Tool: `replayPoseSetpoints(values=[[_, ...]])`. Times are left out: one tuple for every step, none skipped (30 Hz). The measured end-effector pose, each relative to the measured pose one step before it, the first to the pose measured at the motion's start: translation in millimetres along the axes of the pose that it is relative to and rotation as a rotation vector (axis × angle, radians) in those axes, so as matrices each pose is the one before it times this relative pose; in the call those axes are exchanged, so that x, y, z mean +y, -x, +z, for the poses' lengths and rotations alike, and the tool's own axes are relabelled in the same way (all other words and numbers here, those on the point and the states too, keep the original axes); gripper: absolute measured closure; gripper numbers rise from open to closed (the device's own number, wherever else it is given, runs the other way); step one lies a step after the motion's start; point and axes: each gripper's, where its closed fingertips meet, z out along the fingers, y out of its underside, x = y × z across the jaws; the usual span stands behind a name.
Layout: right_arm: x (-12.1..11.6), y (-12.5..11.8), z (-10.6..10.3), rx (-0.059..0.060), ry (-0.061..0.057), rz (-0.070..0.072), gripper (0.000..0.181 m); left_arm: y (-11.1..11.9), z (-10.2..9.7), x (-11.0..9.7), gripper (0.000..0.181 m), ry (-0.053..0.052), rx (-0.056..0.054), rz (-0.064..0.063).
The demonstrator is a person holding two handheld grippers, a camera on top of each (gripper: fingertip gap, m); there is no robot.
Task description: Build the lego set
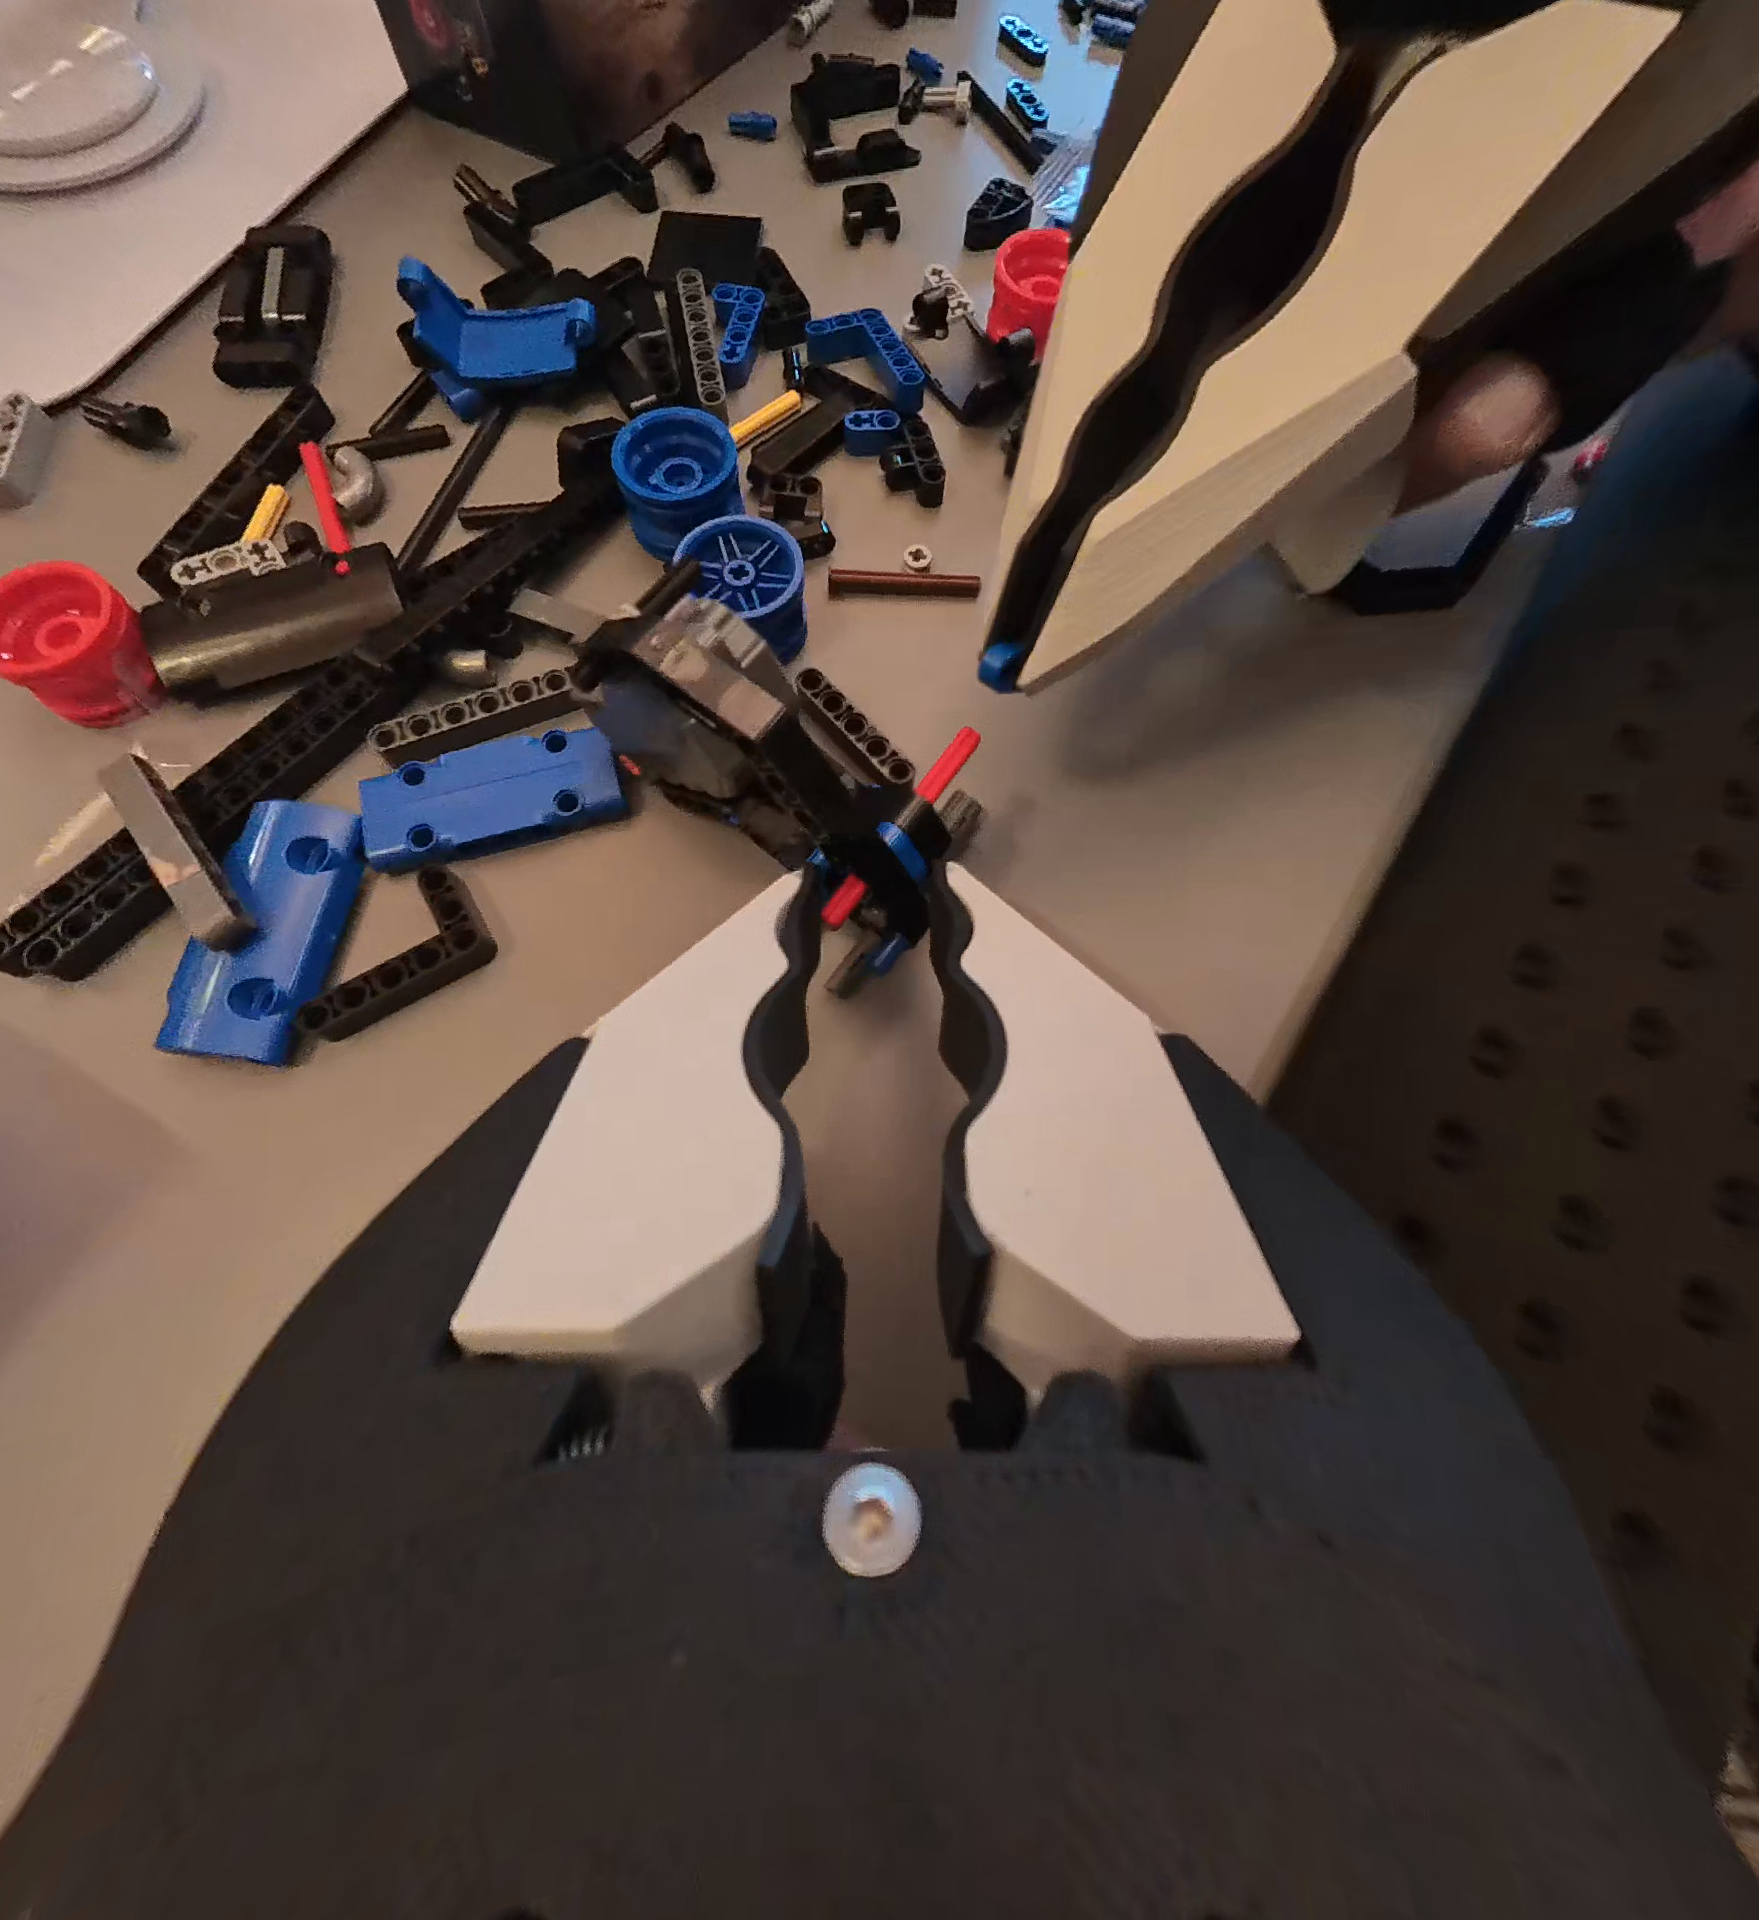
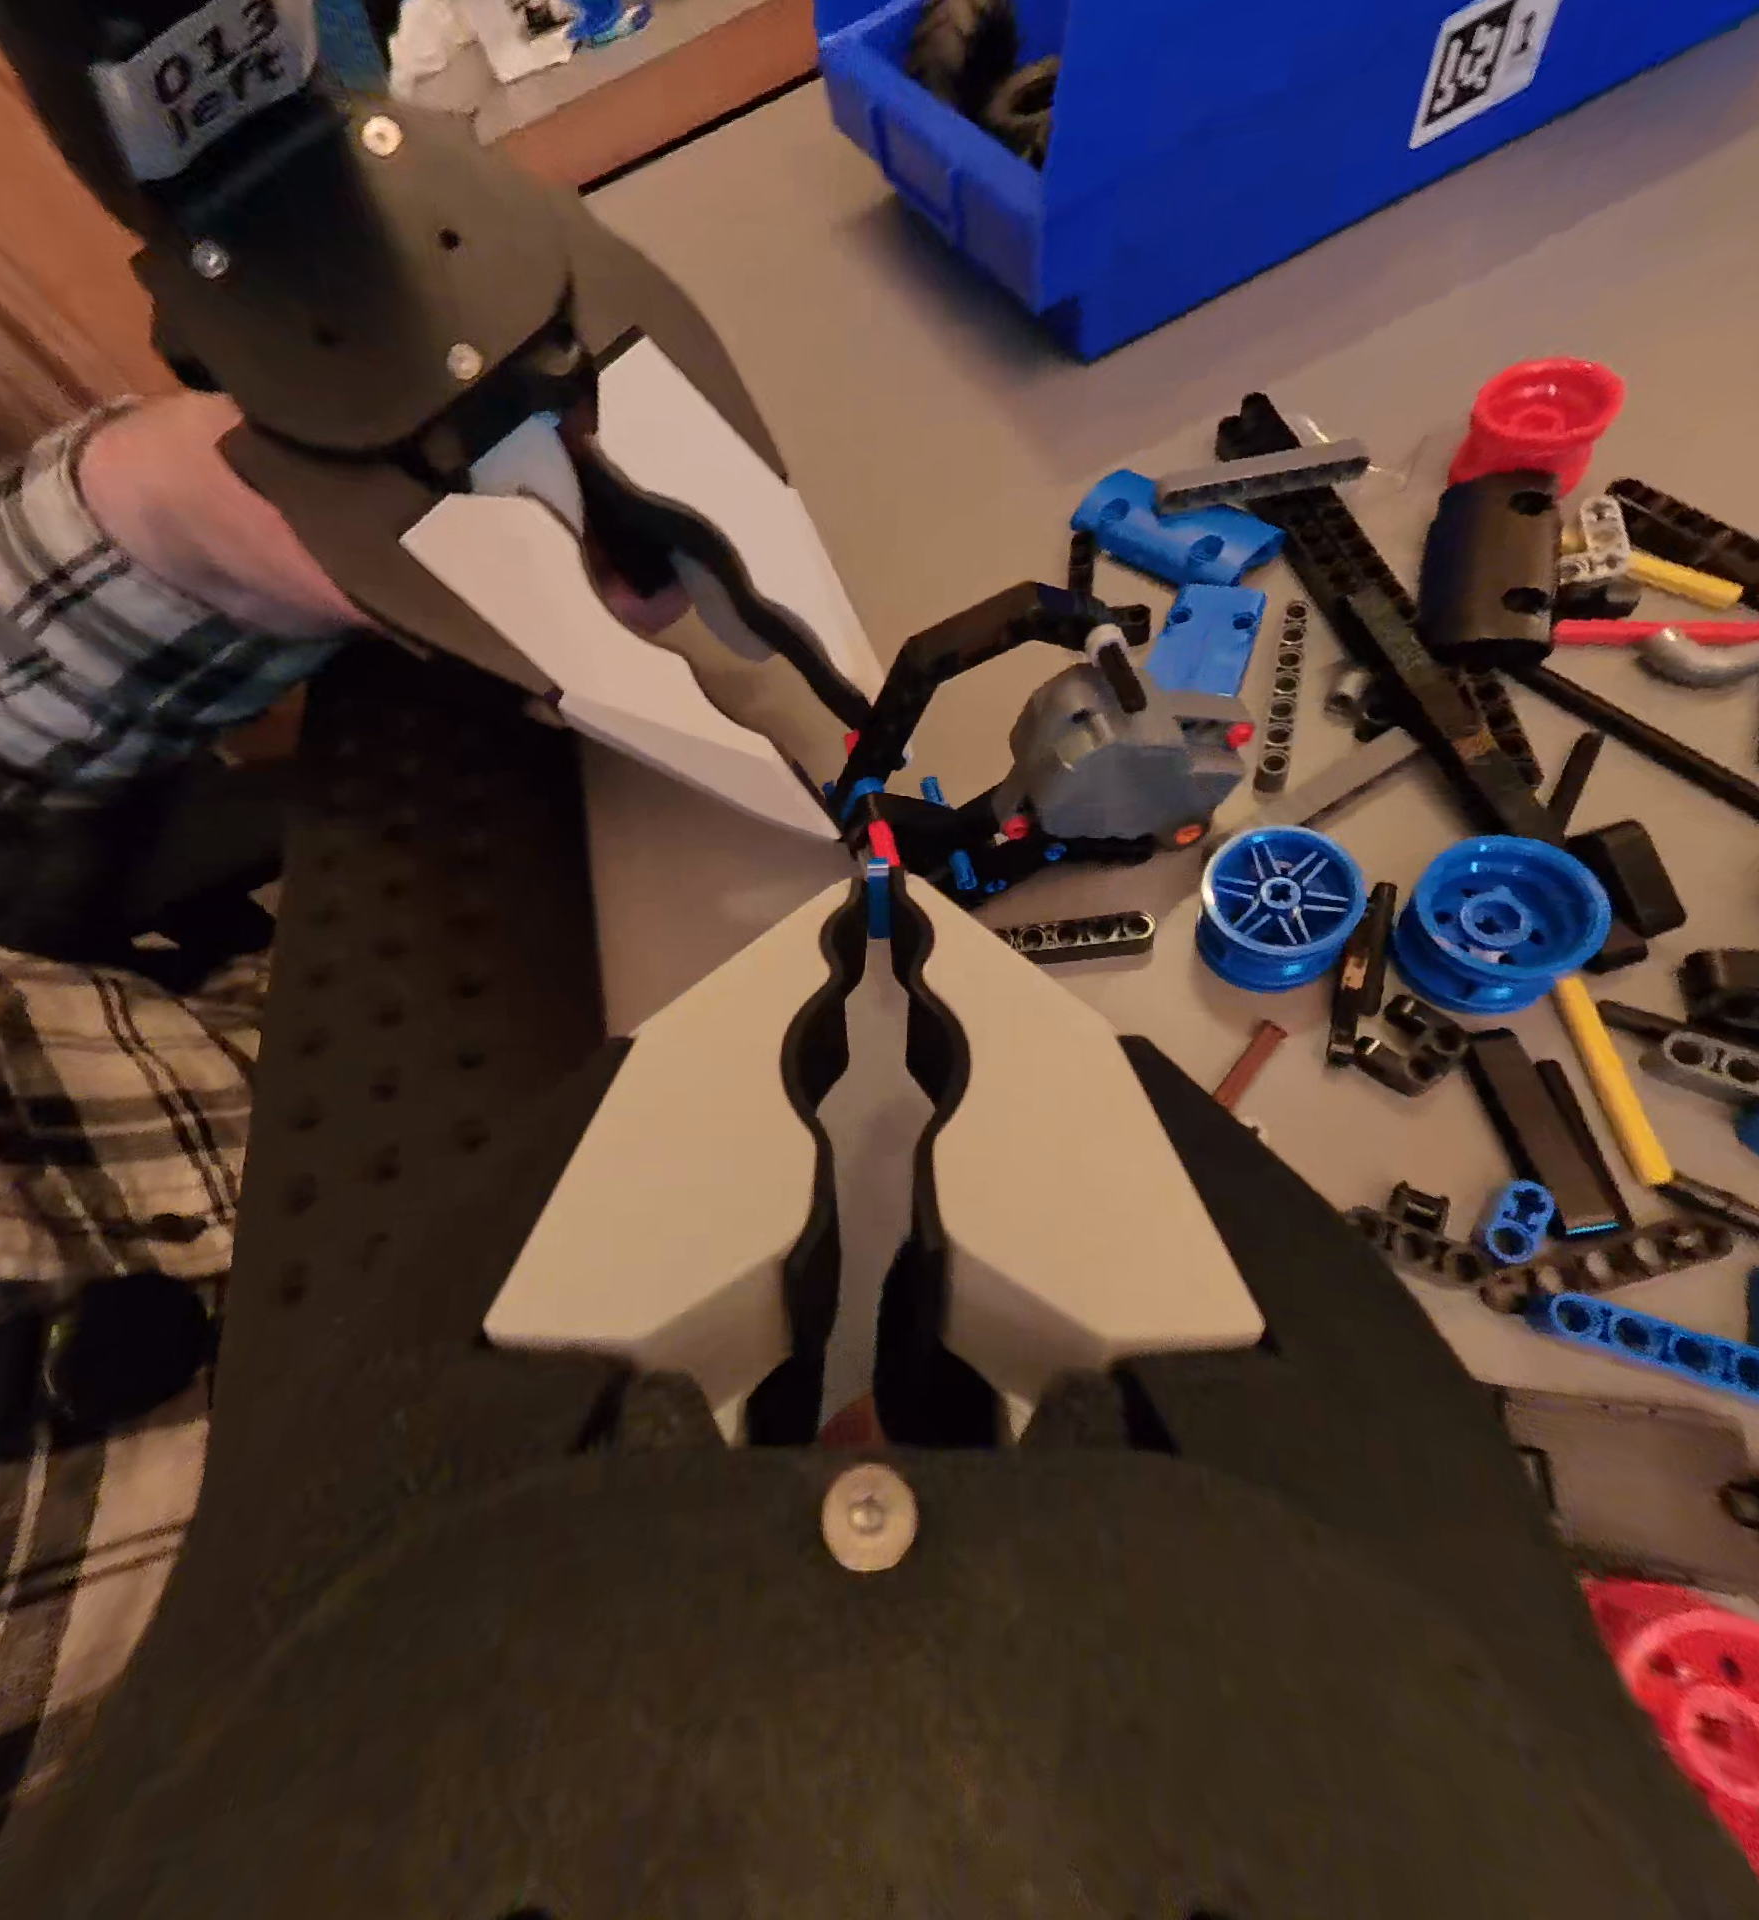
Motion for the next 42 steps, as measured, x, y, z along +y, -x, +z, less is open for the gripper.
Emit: replayPoseSetpoints(values=[[-0.06, -1.72, 0.34, 0.0013, -0.0135, 0.0183, 0.180, -0.93, 0.64, -0.42, 0.164, -0.0013, -0.0064, 0.0021], [0.02, -1.27, -0.10, -0.0011, -0.0098, 0.0152, 0.180, -0.25, -0.25, -0.54, 0.164, 0.0028, -0.0114, 0.0105], [-0.09, -1.06, -0.39, -0.0028, -0.0068, 0.0122, 0.180, -0.44, -0.66, -1.13, 0.164, -0.0029, -0.0058, 0.0094], [-0.19, -1.49, -0.55, 0.0026, -0.0048, 0.0071, 0.180, -0.39, -1.52, -3.61, 0.157, -0.0231, 0.0033, 0.0015], [-0.05, -1.81, -0.50, 0.0062, -0.0018, 0.0013, 0.180, 0.80, -1.86, -3.12, 0.149, -0.0212, 0.0078, -0.0107], [0.02, -1.54, -0.19, 0.0050, 0.0007, -0.0014, 0.180, 1.95, -1.94, -2.06, 0.145, -0.0143, 0.0089, -0.0138], [-0.43, -1.19, -0.04, 0.0038, -0.0022, -0.0005, 0.180, 2.68, -1.84, -2.92, 0.143, -0.0177, 0.0067, -0.0064], [-0.53, -0.67, 0.08, 0.0008, -0.0026, 0.0005, 0.180, 1.44, -1.36, -3.15, 0.144, -0.0172, 0.0131, 0.0001], [-0.02, -0.49, 0.42, -0.0009, 0.0009, 0.0004, 0.180, 1.12, -0.24, -1.40, 0.145, -0.0031, 0.0158, -0.0037], [-0.14, -1.06, 0.32, 0.0028, 0.0006, 0.0010, 0.180, 2.35, 0.50, -0.80, 0.147, 0.0010, 0.0080, -0.0007], [-0.53, -0.98, 0.07, 0.0003, -0.0026, 0.0047, 0.180, 1.98, 0.62, -1.58, 0.148, -0.0060, 0.0111, -0.0016], [-0.98, 0.42, -0.10, -0.0080, -0.0059, 0.0105, 0.180, -0.58, 0.97, -1.63, 0.150, -0.0056, 0.0271, -0.0110], [-0.44, 0.67, -0.09, -0.0087, -0.0052, 0.0123, 0.180, -2.26, 1.40, -0.61, 0.152, 0.0009, 0.0341, -0.0099], [0.46, -0.15, 0.21, -0.0016, -0.0016, 0.0069, 0.180, -1.32, 1.64, 0.38, 0.156, 0.0045, 0.0242, -0.0033], [1.03, -0.54, 0.27, 0.0020, 0.0012, 0.0015, 0.180, 0.54, 1.48, 1.03, 0.164, 0.0054, 0.0084, 0.0025], [1.22, -0.29, 0.32, 0.0003, 0.0030, 0.0010, 0.180, 0.45, 1.28, 0.81, 0.169, 0.0015, 0.0024, 0.0042], [1.07, -0.57, 0.29, 0.0026, 0.0035, 0.0001, 0.180, -1.26, 1.10, -0.40, 0.169, -0.0058, 0.0100, -0.0063], [0.97, -1.17, 0.22, 0.0065, 0.0050, -0.0029, 0.180, -0.44, 0.66, -0.09, 0.169, -0.0050, 0.0074, -0.0130], [0.98, -1.08, 0.23, 0.0061, 0.0048, -0.0038, 0.180, -0.26, 0.14, -0.49, 0.170, -0.0085, 0.0085, -0.0164], [1.04, -0.91, 0.34, 0.0034, 0.0050, -0.0019, 0.180, 0.09, -0.01, 0.10, 0.170, -0.0073, 0.0079, -0.0157], [1.56, -0.86, 0.47, 0.0041, 0.0081, -0.0016, 0.180, 0.49, -0.29, 0.06, 0.170, -0.0066, 0.0047, -0.0153], [2.23, -1.21, 0.60, 0.0063, 0.0118, -0.0034, 0.180, 0.28, -0.39, 0.16, 0.171, -0.0045, 0.0061, -0.0158], [2.38, -1.02, 0.73, 0.0054, 0.0112, -0.0043, 0.180, 0.26, -0.28, 0.21, 0.171, -0.0036, 0.0066, -0.0175], [1.81, -0.24, 0.54, 0.0020, 0.0086, -0.0022, 0.180, 0.55, -0.08, -0.13, 0.171, -0.0055, 0.0038, -0.0184], [1.82, -0.20, 0.49, 0.0033, 0.0099, -0.0035, 0.180, 0.04, 0.02, 0.23, 0.172, -0.0036, 0.0067, -0.0129], [1.61, -0.48, 0.63, 0.0080, 0.0094, -0.0102, 0.180, -0.14, 0.04, -0.19, 0.172, -0.0042, 0.0085, -0.0148], [1.22, -0.67, 0.38, 0.0097, 0.0085, -0.0122, 0.180, -0.32, 0.33, 0.01, 0.172, -0.0046, 0.0082, -0.0101], [1.11, -0.59, 0.30, 0.0078, 0.0072, -0.0094, 0.180, -0.44, 0.35, -0.04, 0.172, -0.0040, 0.0074, -0.0072], [1.11, -0.47, 0.27, 0.0050, 0.0066, -0.0049, 0.180, 0.01, -0.08, 0.02, 0.172, -0.0017, 0.0024, -0.0032], [1.09, -0.70, 0.02, 0.0047, 0.0057, -0.0043, 0.180, 0.01, -0.24, 0.17, 0.172, -0.0002, -0.0006, 0.0011], [1.25, -1.10, 0.08, 0.0063, 0.0070, -0.0056, 0.180, -0.07, -0.11, 0.24, 0.172, 0.0001, -0.0023, 0.0057], [1.56, -1.29, 0.01, 0.0073, 0.0089, -0.0048, 0.180, -0.64, 0.23, 0.05, 0.172, -0.0016, 0.0015, 0.0026], [1.56, -1.09, 0.04, 0.0073, 0.0094, -0.0072, 0.180, -1.19, 0.40, 0.42, 0.172, -0.0014, 0.0063, 0.0026], [1.66, -0.98, 0.22, 0.0082, 0.0106, -0.0110, 0.180, -0.53, 0.60, 1.12, 0.171, 0.0015, 0.0027, 0.0062], [2.17, -0.70, 0.46, 0.0078, 0.0150, -0.0128, 0.180, -0.59, 0.68, 1.56, 0.169, 0.0030, 0.0025, 0.0089], [2.52, -0.59, 0.61, 0.0079, 0.0171, -0.0159, 0.180, -1.11, 0.63, 0.78, 0.166, 0.0002, 0.0038, 0.0076], [2.59, -1.06, 0.58, 0.0110, 0.0169, -0.0172, 0.180, -0.81, 0.06, 0.15, 0.164, -0.0006, 0.0014, 0.0064], [2.61, -1.11, 0.67, 0.0110, 0.0177, -0.0159, 0.180, 0.21, -0.25, -0.64, 0.163, -0.0034, -0.0040, 0.0072], [2.59, -0.27, 0.80, 0.0066, 0.0174, -0.0159, 0.180, 0.58, -0.47, -0.71, 0.163, -0.0032, -0.0037, 0.0044], [2.12, 0.67, 0.86, 0.0020, 0.0141, -0.0143, 0.180, 0.77, -0.33, -0.41, 0.163, -0.0038, -0.0014, -0.0004], [1.67, 0.80, 0.78, 0.0008, 0.0118, -0.0117, 0.180, 0.74, -0.46, -0.52, 0.163, -0.0057, -0.0001, -0.0024], [0.95, 0.41, 0.54, 0.0029, 0.0074, -0.0108, 0.180, -0.10, -0.45, -0.19, 0.163, -0.0039, 0.0032, -0.0010]])
